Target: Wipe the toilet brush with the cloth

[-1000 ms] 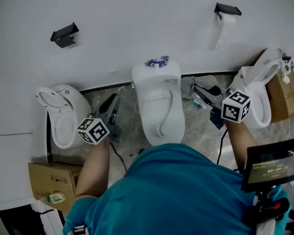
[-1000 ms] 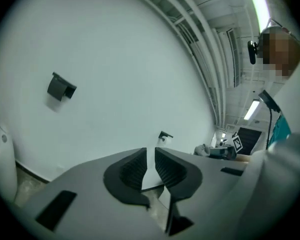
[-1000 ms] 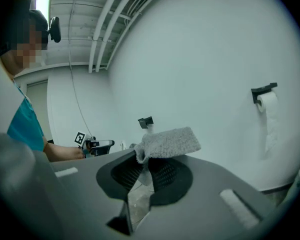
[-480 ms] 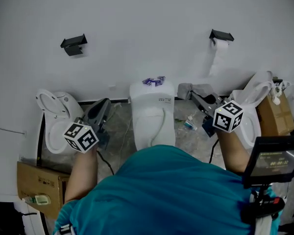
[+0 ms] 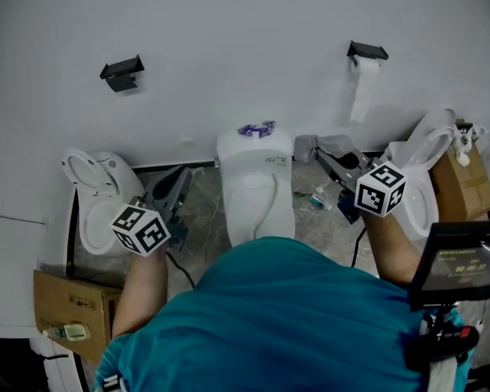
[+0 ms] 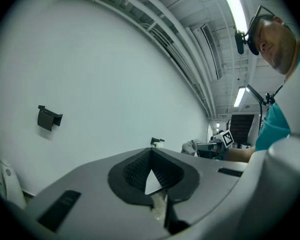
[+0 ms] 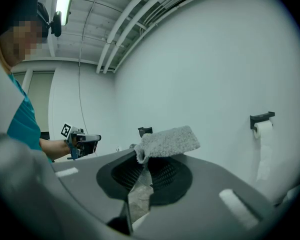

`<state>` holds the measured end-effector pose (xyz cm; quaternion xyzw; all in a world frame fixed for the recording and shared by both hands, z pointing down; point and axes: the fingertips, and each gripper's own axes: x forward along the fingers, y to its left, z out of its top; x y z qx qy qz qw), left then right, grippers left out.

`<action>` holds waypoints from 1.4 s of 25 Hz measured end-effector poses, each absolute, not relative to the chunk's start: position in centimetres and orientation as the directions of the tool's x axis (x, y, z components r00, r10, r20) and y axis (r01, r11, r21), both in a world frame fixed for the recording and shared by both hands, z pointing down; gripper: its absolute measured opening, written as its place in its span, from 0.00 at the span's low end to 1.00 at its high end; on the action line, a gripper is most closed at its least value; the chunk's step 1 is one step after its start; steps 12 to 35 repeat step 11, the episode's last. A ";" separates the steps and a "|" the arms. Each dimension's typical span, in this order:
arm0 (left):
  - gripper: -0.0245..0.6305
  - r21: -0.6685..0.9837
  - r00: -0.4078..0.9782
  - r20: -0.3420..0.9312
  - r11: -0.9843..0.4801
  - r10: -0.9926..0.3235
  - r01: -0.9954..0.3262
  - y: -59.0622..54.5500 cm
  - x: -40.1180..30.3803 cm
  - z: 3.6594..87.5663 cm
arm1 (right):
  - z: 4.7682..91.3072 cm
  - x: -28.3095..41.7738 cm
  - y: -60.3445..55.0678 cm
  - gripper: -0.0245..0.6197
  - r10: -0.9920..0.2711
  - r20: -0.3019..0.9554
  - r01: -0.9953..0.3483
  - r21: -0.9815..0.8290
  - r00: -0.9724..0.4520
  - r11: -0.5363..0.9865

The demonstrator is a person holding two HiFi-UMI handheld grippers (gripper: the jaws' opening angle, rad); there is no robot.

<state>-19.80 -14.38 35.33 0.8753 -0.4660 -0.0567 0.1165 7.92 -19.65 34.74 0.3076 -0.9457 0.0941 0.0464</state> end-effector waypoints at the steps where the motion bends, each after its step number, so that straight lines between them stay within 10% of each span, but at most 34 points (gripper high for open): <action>1: 0.05 0.258 0.560 0.009 -0.539 -0.829 -0.802 -14.2 -19.7 35.4 | 34.8 7.9 -19.5 0.09 -0.571 0.146 -0.589 -0.150 -0.808 0.794; 35: 0.05 0.283 0.567 0.008 -0.541 -0.824 -0.792 -13.6 -19.5 36.3 | 35.5 7.5 -18.8 0.09 -0.563 0.150 -0.581 -0.144 -0.813 0.801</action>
